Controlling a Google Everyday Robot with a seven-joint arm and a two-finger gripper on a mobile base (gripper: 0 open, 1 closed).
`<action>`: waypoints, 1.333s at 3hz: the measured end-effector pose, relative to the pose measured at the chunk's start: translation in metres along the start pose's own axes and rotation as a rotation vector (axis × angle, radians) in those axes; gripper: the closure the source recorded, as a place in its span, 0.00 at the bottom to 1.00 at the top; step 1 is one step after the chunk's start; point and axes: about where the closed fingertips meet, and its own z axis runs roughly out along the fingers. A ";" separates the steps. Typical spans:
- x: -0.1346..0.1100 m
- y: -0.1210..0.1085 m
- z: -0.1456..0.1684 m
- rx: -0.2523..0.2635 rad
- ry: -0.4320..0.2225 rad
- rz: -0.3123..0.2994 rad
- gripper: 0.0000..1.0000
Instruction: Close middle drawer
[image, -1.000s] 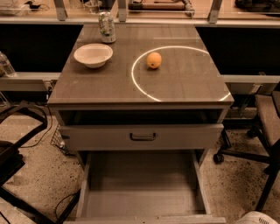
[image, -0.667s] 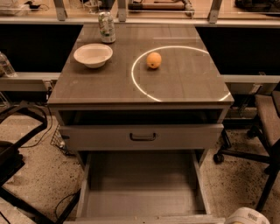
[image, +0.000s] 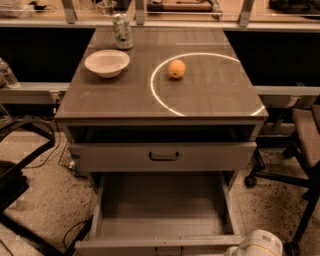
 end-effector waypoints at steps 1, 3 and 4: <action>0.000 0.000 0.000 0.000 0.000 0.000 1.00; -0.030 -0.046 0.004 0.087 -0.076 -0.066 1.00; -0.067 -0.096 0.003 0.167 -0.139 -0.163 1.00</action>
Offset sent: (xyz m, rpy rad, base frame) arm 0.1186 0.0556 0.0102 0.1410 -0.2530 0.1429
